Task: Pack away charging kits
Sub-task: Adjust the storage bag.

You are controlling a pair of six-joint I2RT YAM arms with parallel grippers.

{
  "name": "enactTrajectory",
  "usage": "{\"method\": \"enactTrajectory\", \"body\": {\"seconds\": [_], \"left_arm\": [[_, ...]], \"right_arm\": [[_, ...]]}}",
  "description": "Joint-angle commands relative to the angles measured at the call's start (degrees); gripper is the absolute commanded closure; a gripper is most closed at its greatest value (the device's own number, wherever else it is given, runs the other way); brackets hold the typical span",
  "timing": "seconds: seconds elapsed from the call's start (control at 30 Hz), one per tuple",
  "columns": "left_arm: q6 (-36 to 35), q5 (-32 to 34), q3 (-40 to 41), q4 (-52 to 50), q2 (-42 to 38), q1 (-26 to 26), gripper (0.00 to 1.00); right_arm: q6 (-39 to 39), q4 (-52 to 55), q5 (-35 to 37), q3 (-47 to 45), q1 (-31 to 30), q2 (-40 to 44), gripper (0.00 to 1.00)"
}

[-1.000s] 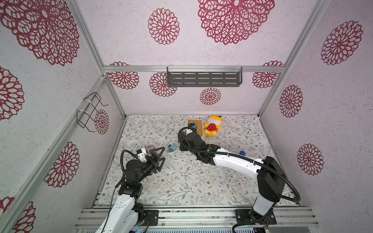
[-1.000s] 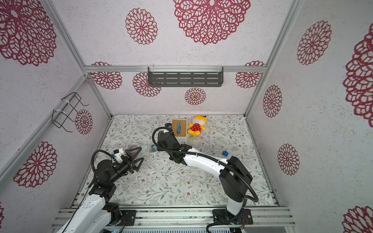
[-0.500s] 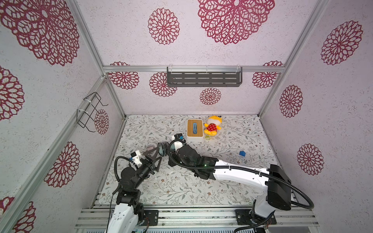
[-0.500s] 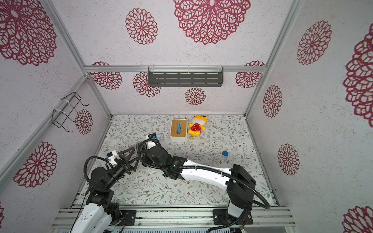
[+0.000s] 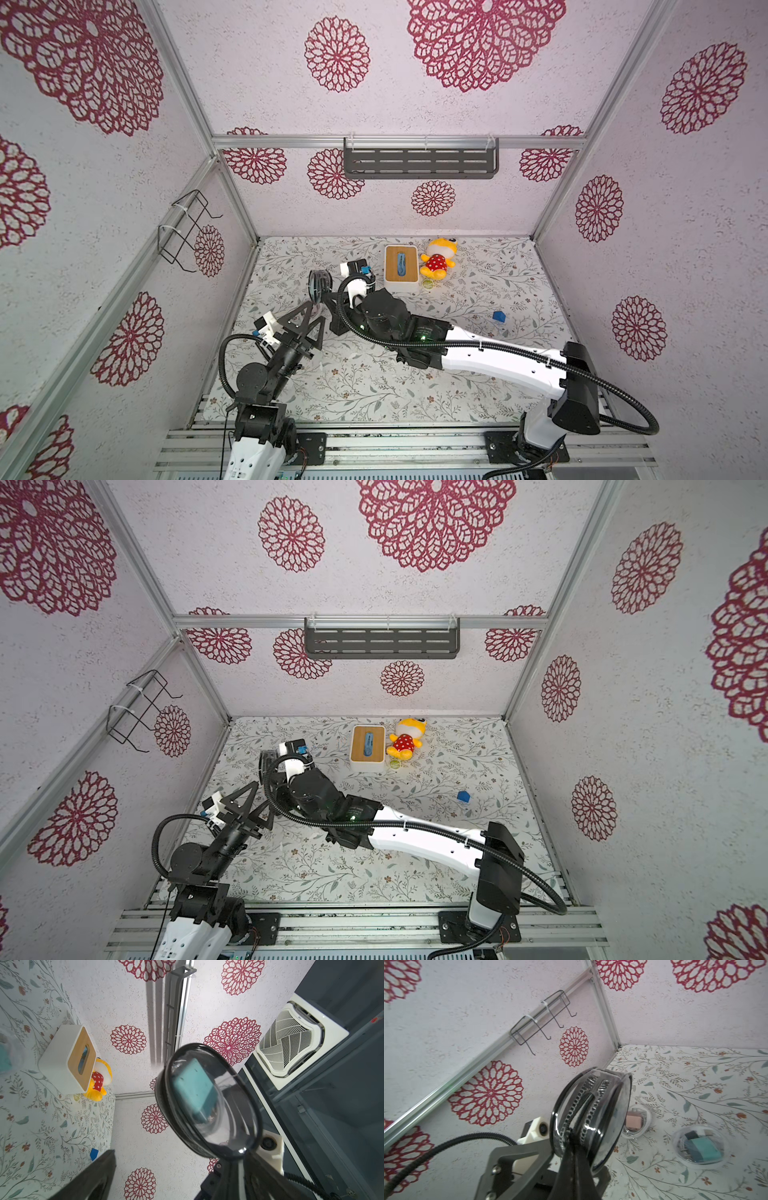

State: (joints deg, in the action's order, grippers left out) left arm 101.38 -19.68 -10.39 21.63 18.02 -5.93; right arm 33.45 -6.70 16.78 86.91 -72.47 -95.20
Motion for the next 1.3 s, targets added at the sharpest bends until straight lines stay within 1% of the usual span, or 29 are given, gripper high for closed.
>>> {"method": "enactTrajectory", "body": {"seconds": [0.0,0.13,0.37,0.53,0.77,0.83,0.87,0.9,1.07,1.2,1.27], "left_arm": [[1.4,2.3,-0.4,3.0,-0.1,0.0,0.02],[2.8,4.3,0.2,7.5,0.9,0.0,0.02],[4.3,7.7,-0.4,9.3,1.2,-1.1,0.02],[4.5,9.8,-1.2,8.0,-0.3,-3.6,0.02],[5.1,12.4,-1.1,6.8,-1.5,-6.4,0.02],[5.2,13.2,-0.9,6.8,-1.6,-6.8,0.02],[5.1,13.4,-0.9,6.8,-1.7,-7.0,0.0],[4.9,13.5,-0.9,6.8,-1.7,-7.1,0.02],[3.4,13.9,-1.2,6.2,-2.2,-7.6,0.27],[2.3,14.0,-1.7,4.4,-3.1,-7.8,0.46],[2.3,14.1,-1.5,4.4,-3.5,-7.8,0.52]], "right_arm": [[0.3,-4.8,1.2,0.6,-1.4,0.6,1.0],[1.6,-9.4,1.0,-2.2,-3.2,1.2,1.0],[3.0,-15.5,1.4,-5.8,-6.1,1.4,1.0],[3.0,-18.8,2.7,-7.9,-6.6,1.3,1.0],[3.1,-24.8,3.4,-13.5,-6.6,2.8,1.0],[4.0,-26.6,2.7,-15.8,-6.6,3.3,1.0],[4.3,-27.1,2.3,-16.6,-6.7,3.4,1.0],[4.7,-27.3,2.0,-17.4,-6.6,3.5,1.0],[6.4,-27.7,0.8,-20.1,-6.7,3.4,1.0],[6.1,-26.6,2.0,-20.5,-6.7,3.5,1.0],[6.0,-26.7,2.5,-21.1,-6.7,3.9,1.0]]}}
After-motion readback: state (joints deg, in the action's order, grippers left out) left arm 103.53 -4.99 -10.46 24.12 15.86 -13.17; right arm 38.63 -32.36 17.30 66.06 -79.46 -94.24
